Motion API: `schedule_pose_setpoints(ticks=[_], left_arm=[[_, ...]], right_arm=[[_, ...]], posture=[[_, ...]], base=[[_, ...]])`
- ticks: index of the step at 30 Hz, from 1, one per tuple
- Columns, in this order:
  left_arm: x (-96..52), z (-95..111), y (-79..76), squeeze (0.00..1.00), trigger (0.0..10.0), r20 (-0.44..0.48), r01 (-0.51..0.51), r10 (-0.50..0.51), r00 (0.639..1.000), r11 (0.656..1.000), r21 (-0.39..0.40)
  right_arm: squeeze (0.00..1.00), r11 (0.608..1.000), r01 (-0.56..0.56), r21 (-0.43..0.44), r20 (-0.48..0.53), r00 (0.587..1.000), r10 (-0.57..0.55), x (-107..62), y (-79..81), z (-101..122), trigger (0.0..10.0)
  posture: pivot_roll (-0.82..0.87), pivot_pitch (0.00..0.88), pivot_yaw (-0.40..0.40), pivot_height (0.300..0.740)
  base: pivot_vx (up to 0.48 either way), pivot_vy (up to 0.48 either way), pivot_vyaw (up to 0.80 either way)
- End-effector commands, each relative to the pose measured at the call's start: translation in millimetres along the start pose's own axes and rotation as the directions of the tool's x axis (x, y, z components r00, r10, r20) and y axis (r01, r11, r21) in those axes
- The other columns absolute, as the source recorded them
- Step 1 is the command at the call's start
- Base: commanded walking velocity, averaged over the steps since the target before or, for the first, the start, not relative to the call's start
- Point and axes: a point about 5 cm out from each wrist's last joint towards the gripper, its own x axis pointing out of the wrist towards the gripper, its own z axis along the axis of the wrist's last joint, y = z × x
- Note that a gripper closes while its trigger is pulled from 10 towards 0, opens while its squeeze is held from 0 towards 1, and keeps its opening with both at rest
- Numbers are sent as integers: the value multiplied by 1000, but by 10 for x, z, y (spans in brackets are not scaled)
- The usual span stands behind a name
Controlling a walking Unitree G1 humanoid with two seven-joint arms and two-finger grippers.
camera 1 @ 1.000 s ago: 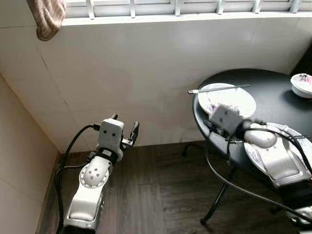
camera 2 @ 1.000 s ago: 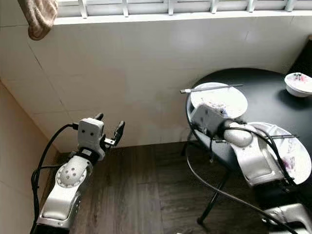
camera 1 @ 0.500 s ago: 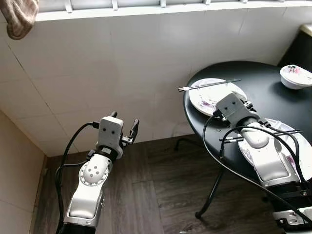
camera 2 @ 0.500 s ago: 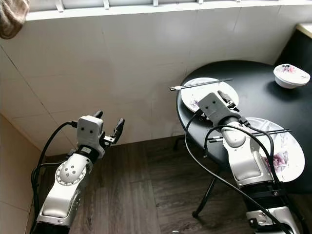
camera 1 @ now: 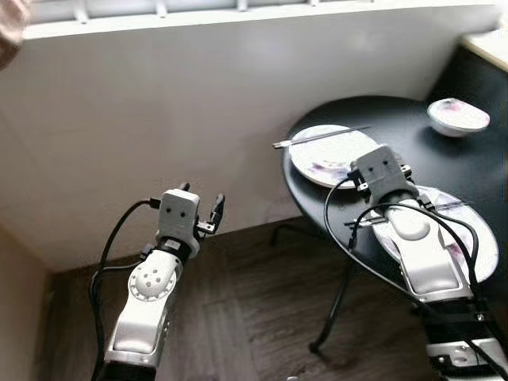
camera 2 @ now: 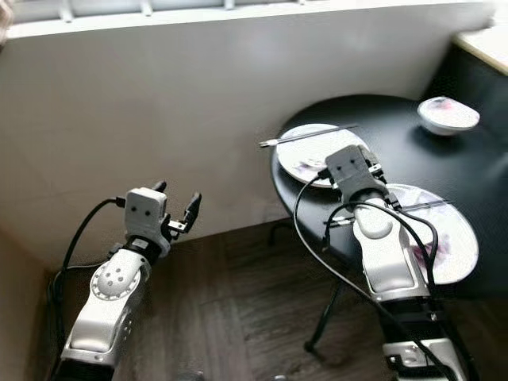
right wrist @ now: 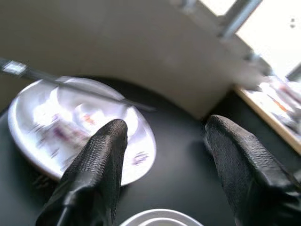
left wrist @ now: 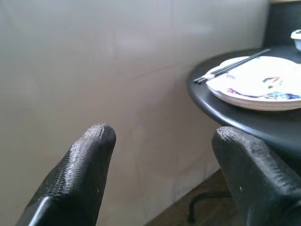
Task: Kitchen organization
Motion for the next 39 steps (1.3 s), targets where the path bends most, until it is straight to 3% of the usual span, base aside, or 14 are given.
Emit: schedule_pose_setpoints(ticks=[1, 2, 3, 4, 8, 12, 15, 16, 17, 18, 19, 23, 30, 39], left_arm=[[21, 37, -66, 0, 10000, 18, 26, -26, 999, 1000, -10], [21, 37, -66, 0, 10000, 18, 26, -26, 999, 1000, -10], [21, 38, -67, 0, 10000, 19, 27, -26, 999, 1000, -10], [22, 39, -69, 0, 10000, 19, 27, -27, 999, 1000, -10], [27, 42, -73, 0, 10000, 20, 27, -27, 999, 1000, -11], [29, 46, -76, 0, 10000, 22, 28, -28, 999, 1000, -8], [31, 48, -79, 0, 10000, 23, 29, -29, 999, 1000, -6], [32, 48, -79, 0, 10000, 23, 29, -29, 999, 1000, -5], [32, 47, -78, 0, 10000, 23, 30, -29, 999, 1000, -5], [33, 47, -78, 0, 10000, 23, 30, -29, 999, 1000, -6], [33, 47, -78, 0, 10000, 23, 30, -29, 999, 1000, -6], [33, 42, -75, 0, 10000, 20, 30, -30, 999, 1000, -9], [32, 35, -82, 0, 10000, 16, 34, -34, 999, 999, -6], [33, 21, -96, 0, 10000, 12, 38, -37, 999, 999, -7]], right_arm=[[718, 998, 52, 24, 30, 998, -52, -8, -101, 36, 10000], [718, 998, 52, 24, 30, 998, -52, -8, -101, 36, 10000], [43, 998, 47, 34, 41, 998, -48, -12, -89, 56, 10000], [0, 999, 37, 32, 57, 998, -39, -19, -57, 84, 10000], [0, 997, 22, 71, 40, 999, -25, -31, 1, 60, 10000], [0, 951, 59, 303, -52, 998, -45, -29, -9, -62, 10000], [0, 921, 77, 381, -79, 996, -51, -21, -26, -90, 10000], [0, 839, 132, 529, -138, 988, -69, 0, -71, -142, 10000], [0, 802, 151, 578, -157, 985, -72, 5, -83, -160, 10000], [0, 694, 222, 685, -197, 973, -118, 17, -184, -200, 10000], [0, 694, 222, 685, -197, 973, -118, 17, -184, -200, 10000], [0, 568, 274, 776, -218, 962, -166, 24, -313, -188, 10000], [0, 380, 298, 876, -323, 946, 3, 16, -108, -335, 10000], [0, 320, 300, 899, -352, 928, 120, 50, -24, -400, 10000]], posture=[[-64, 0, -27, 740], [-64, 0, -27, 740], [-64, 0, -27, 740], [-65, 0, -28, 740], [-63, 0, -30, 740], [-61, 0, -32, 740], [-61, 0, -32, 740], [-61, 0, -32, 740], [-61, 0, -32, 740], [-62, 0, -32, 740], [-62, 0, -32, 740], [-65, 0, -30, 740], [-61, 0, -30, 740], [-60, 0, -36, 740]], base=[[0, 0, -712], [0, 0, -712], [0, 0, -644], [0, 0, 0], [0, 0, 0], [0, 0, 0], [0, 0, 0], [0, 0, 0], [0, 0, 0], [0, 0, 0], [0, 0, 0], [0, 0, 0], [0, 0, 0], [0, 0, 0]])
